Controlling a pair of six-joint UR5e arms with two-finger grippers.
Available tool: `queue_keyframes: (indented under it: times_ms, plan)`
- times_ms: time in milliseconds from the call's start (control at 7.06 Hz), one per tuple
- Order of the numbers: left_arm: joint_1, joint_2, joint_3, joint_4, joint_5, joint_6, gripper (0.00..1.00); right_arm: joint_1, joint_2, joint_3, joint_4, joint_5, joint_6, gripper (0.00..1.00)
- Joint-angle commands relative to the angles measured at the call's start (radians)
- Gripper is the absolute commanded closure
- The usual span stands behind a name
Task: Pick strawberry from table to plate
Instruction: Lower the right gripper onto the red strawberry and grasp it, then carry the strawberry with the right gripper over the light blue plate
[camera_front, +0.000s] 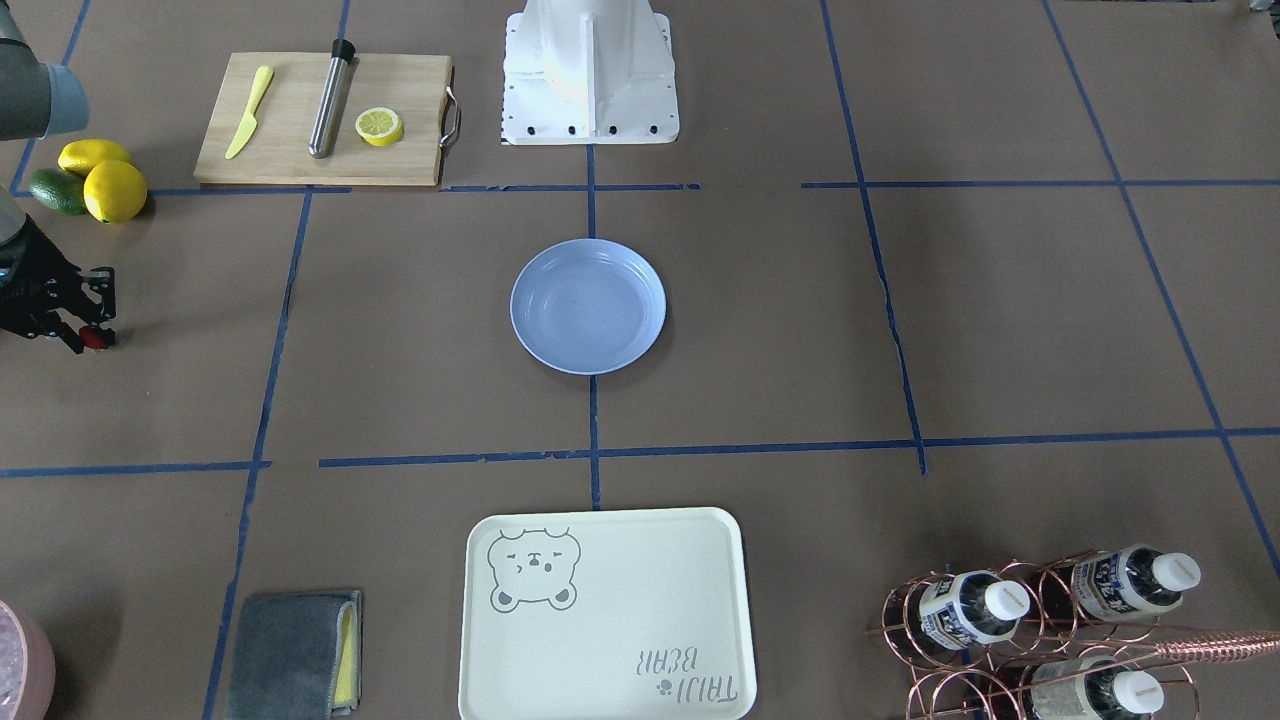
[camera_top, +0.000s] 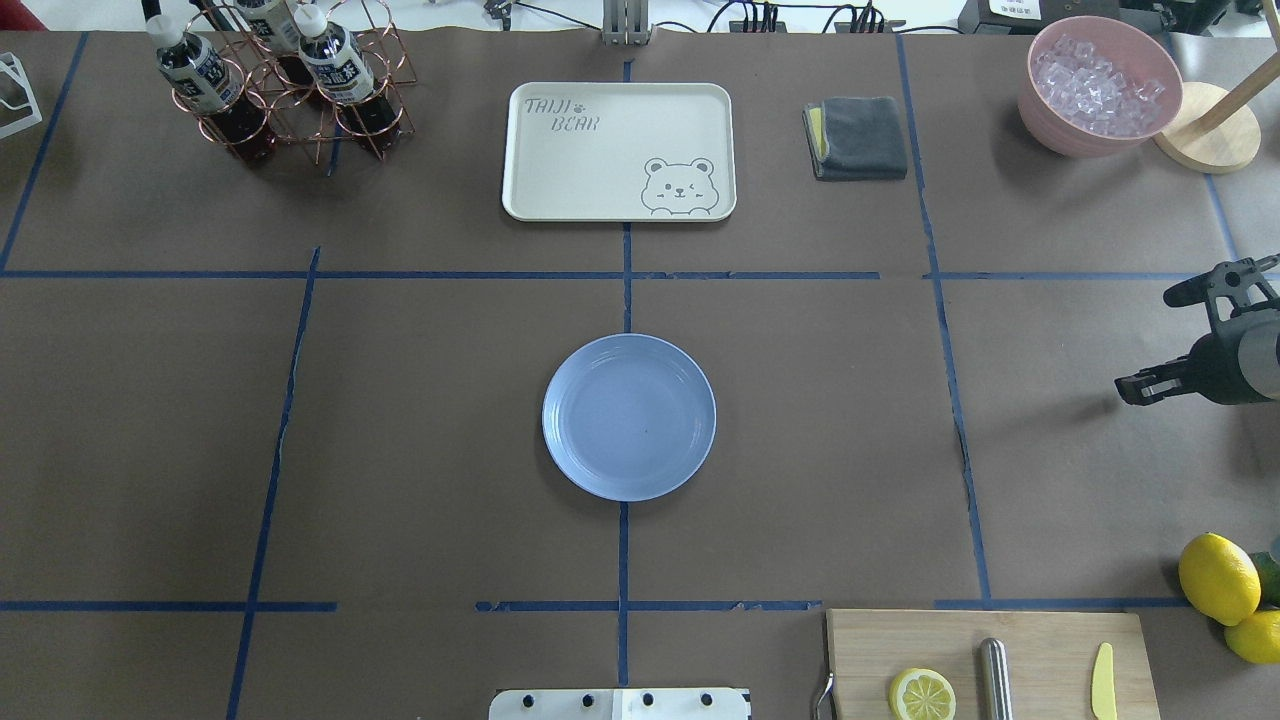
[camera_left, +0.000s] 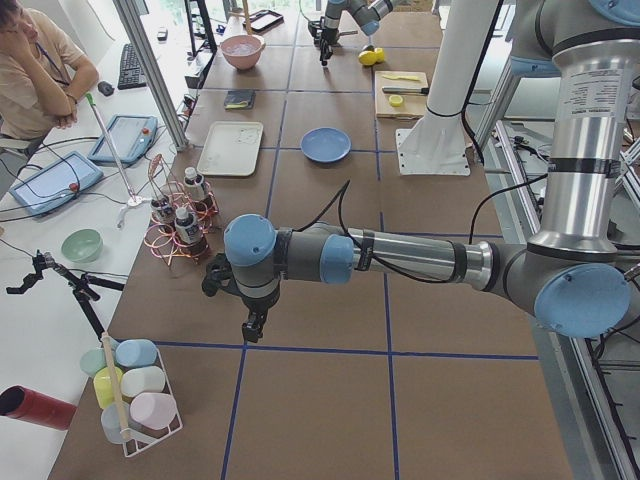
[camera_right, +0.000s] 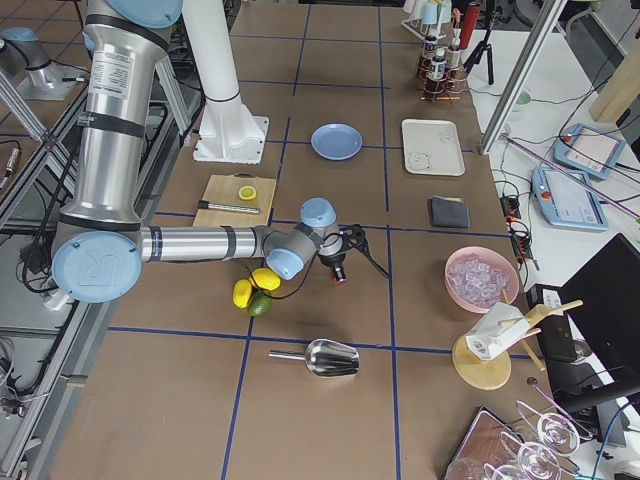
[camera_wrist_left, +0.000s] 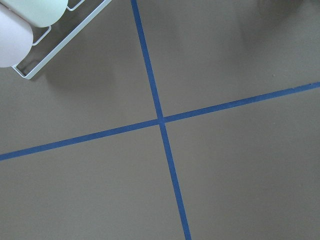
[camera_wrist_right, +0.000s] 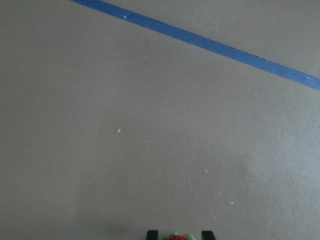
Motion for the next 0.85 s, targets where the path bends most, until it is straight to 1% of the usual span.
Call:
queue_keyframes:
  times_ms: [0,142,425,566,708]
  plan:
    - [0.0,0.0,-0.002,0.0,0.001,0.003,0.0,-0.039,0.075,0.137,-0.119,0.005,0.122,1.0]
    - [0.0,0.0,-0.008,0.002,0.001,0.004,0.0,-0.076,0.214,0.202,-0.318,-0.001,0.186,1.0]
    - [0.0,-0.002,-0.009,0.002,0.003,0.006,0.0,-0.165,0.616,0.201,-0.722,-0.027,0.344,1.0]
    - [0.0,-0.002,-0.023,0.003,0.003,0.006,0.0,-0.228,0.767,0.178,-0.858,-0.103,0.419,1.0]
    - [0.0,-0.002,-0.028,0.005,0.001,0.006,0.0,-0.303,0.848,0.12,-0.869,-0.173,0.5,1.0]
